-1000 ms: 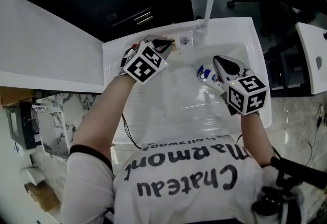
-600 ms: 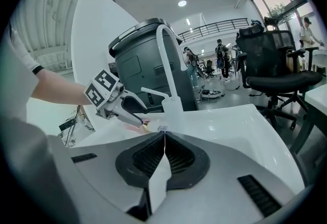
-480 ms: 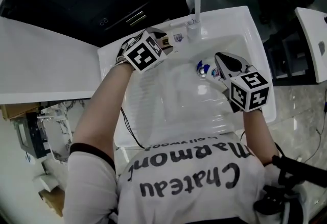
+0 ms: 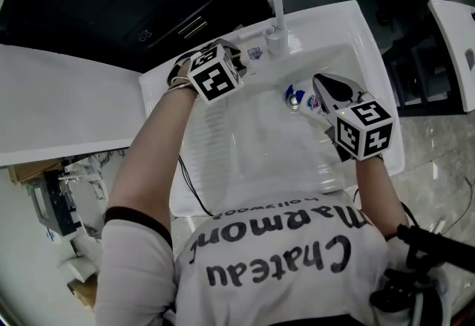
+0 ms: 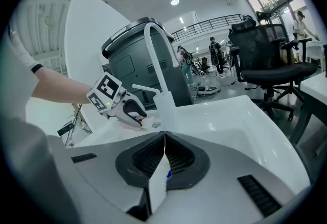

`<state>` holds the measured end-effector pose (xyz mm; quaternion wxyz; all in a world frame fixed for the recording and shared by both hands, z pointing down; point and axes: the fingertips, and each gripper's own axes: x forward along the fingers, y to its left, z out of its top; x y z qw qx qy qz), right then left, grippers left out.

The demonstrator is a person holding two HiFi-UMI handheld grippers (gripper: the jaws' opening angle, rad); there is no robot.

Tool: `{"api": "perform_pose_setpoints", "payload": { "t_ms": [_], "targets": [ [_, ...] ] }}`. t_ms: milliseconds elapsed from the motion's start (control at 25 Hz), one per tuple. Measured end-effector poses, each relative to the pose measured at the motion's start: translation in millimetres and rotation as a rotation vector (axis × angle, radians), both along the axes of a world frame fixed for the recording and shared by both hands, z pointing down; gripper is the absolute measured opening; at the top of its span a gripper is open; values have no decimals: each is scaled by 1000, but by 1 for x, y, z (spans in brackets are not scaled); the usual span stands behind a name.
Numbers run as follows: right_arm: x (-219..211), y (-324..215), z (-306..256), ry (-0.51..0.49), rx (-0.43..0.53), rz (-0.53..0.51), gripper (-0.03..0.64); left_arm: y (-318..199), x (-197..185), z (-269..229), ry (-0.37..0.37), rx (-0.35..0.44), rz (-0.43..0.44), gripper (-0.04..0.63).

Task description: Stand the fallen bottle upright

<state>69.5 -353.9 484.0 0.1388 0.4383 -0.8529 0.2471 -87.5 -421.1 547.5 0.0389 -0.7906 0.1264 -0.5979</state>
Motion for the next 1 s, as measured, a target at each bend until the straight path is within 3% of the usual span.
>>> {"api": "perform_pose_setpoints", "payload": {
  "t_ms": [480, 760, 1000],
  "targets": [
    [5, -4, 11, 5, -22, 14, 14, -4, 0, 18, -64, -37, 45, 196],
    [1, -4, 13, 11, -29, 5, 14, -13, -2, 17, 22, -52, -75, 195],
    [1, -4, 17, 14, -33, 2, 14, -14, 0, 22, 18, -61, -99, 195]
  ]
}}
